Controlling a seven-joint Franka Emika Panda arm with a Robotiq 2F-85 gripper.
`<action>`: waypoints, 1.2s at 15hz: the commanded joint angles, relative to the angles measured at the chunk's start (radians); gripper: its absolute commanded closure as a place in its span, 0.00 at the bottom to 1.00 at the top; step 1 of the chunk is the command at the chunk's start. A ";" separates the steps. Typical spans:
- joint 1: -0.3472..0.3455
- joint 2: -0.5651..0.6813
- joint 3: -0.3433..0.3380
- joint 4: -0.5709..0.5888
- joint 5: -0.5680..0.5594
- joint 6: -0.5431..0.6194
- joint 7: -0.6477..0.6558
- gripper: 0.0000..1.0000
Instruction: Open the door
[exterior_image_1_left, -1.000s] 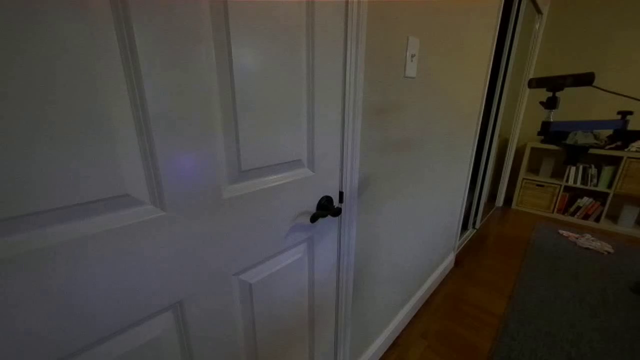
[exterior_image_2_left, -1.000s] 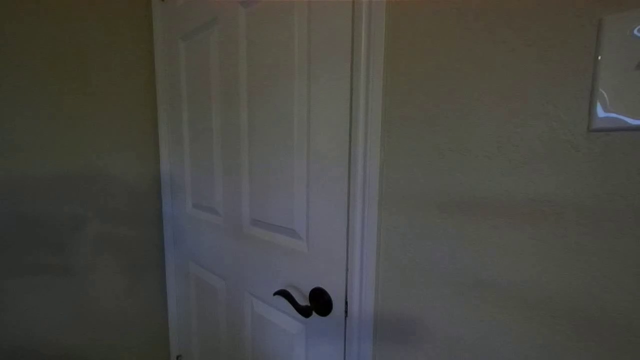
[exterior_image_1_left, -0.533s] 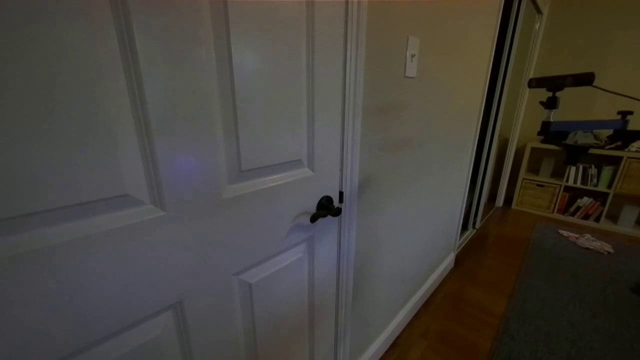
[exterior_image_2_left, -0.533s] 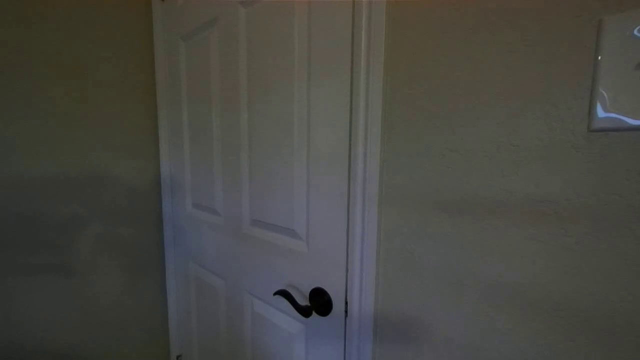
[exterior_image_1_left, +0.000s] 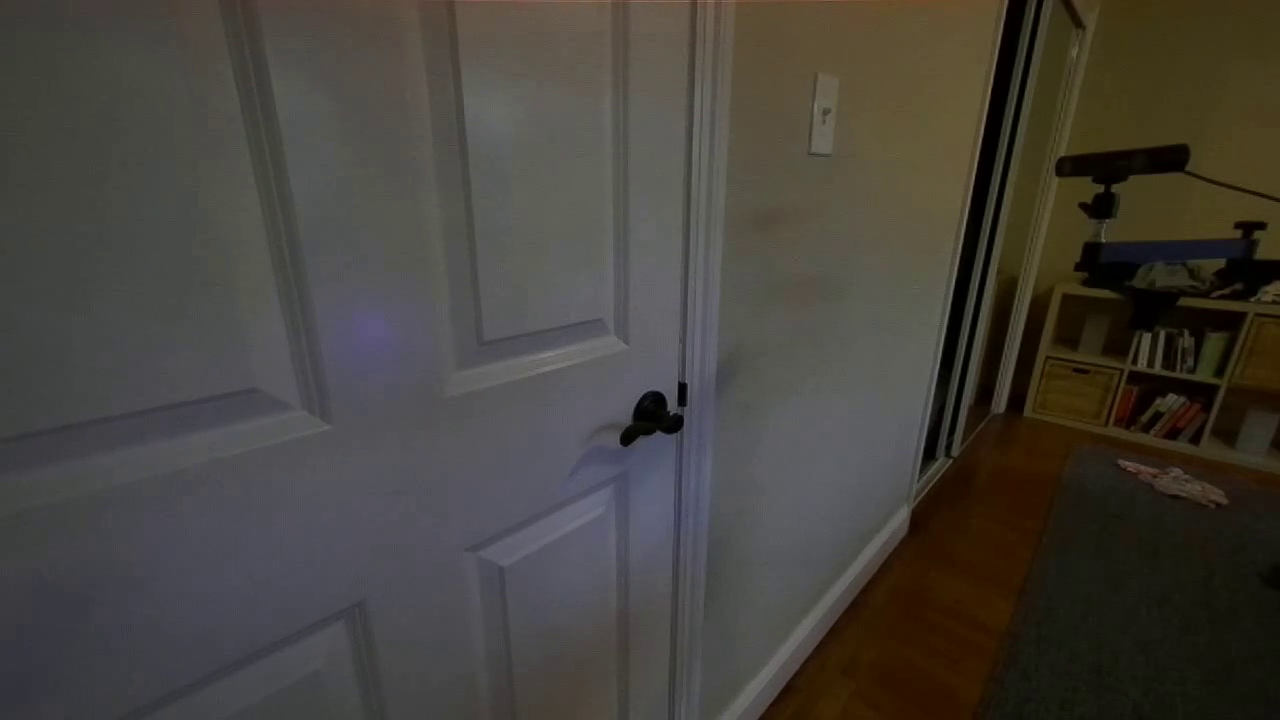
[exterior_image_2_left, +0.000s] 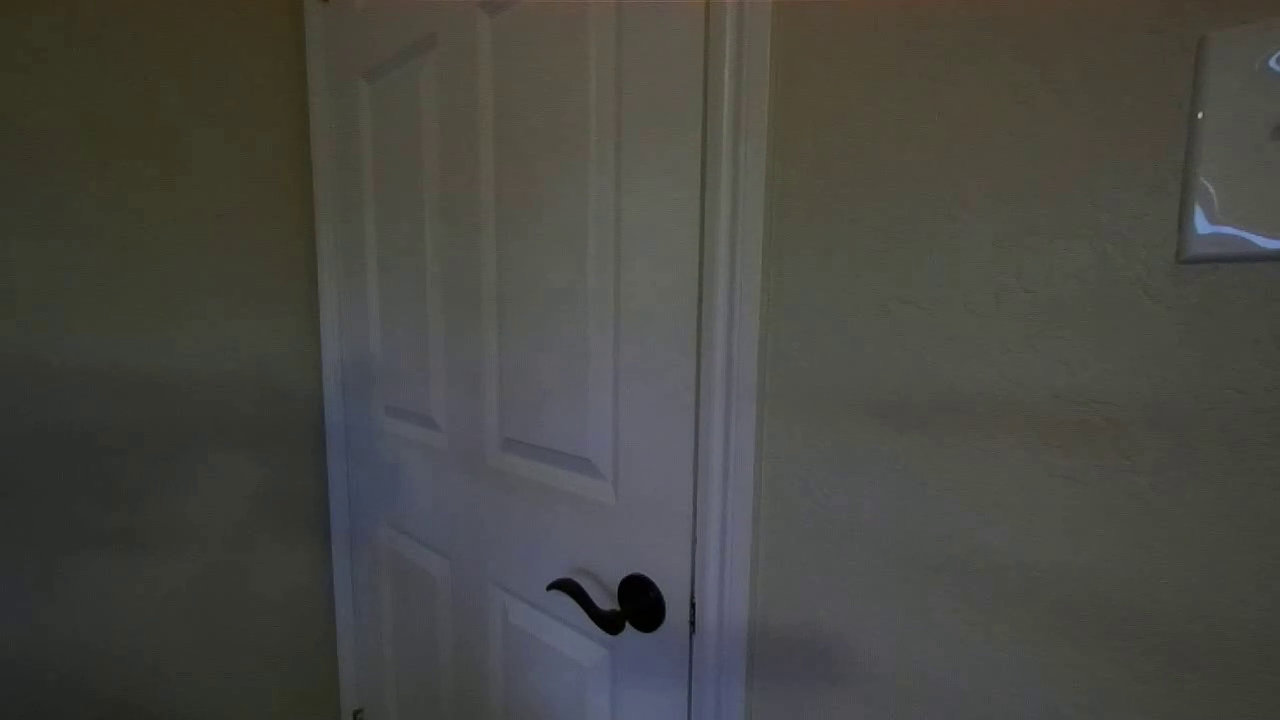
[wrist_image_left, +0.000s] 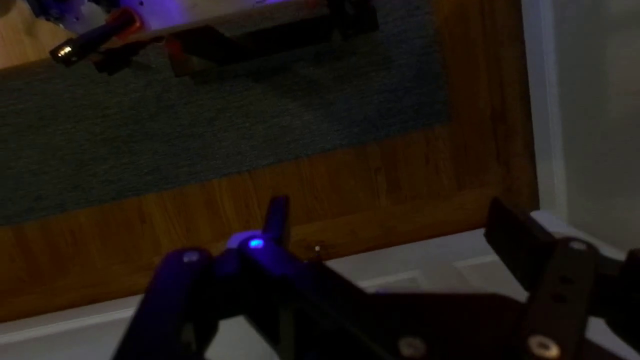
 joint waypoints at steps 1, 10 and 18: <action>-0.049 0.162 0.028 0.052 -0.049 0.138 0.134 0.00; -0.044 0.441 -0.008 0.221 -0.111 0.288 0.552 0.00; -0.026 0.445 -0.028 0.222 -0.106 0.281 0.518 0.00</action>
